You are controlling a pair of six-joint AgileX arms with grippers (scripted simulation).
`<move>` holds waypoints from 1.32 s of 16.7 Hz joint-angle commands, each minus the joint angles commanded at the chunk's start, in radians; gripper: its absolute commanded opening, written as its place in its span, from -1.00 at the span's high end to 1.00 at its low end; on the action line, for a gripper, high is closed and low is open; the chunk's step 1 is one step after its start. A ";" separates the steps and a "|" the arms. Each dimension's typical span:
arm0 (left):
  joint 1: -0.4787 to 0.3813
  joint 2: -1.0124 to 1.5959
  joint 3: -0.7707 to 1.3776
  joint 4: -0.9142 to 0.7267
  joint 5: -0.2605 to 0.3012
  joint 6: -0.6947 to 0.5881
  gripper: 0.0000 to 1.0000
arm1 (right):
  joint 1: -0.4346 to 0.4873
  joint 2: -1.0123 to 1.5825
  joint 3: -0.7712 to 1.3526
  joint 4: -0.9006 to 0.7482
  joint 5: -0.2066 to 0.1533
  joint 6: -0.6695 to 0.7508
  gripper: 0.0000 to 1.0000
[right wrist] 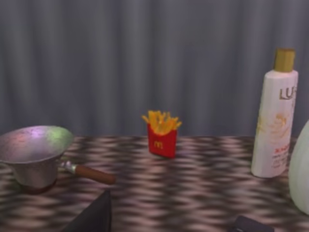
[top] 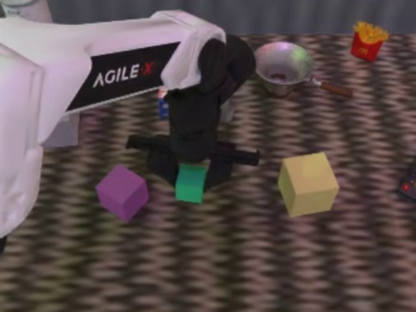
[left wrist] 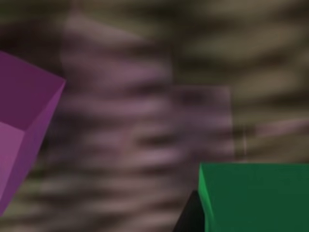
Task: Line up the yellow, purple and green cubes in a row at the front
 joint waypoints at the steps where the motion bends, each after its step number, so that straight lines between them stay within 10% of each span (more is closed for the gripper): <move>1: -0.059 0.019 0.034 -0.017 -0.002 -0.099 1.00 | 0.000 0.000 0.000 0.000 0.000 0.000 -1.00; 9: -0.378 0.075 0.205 -0.079 -0.024 -0.562 1.00 | 0.000 0.000 0.000 0.000 0.000 0.000 -1.00; 22: -0.382 0.132 0.057 0.135 -0.024 -0.569 1.00 | 0.000 0.000 0.000 0.000 0.000 0.000 -1.00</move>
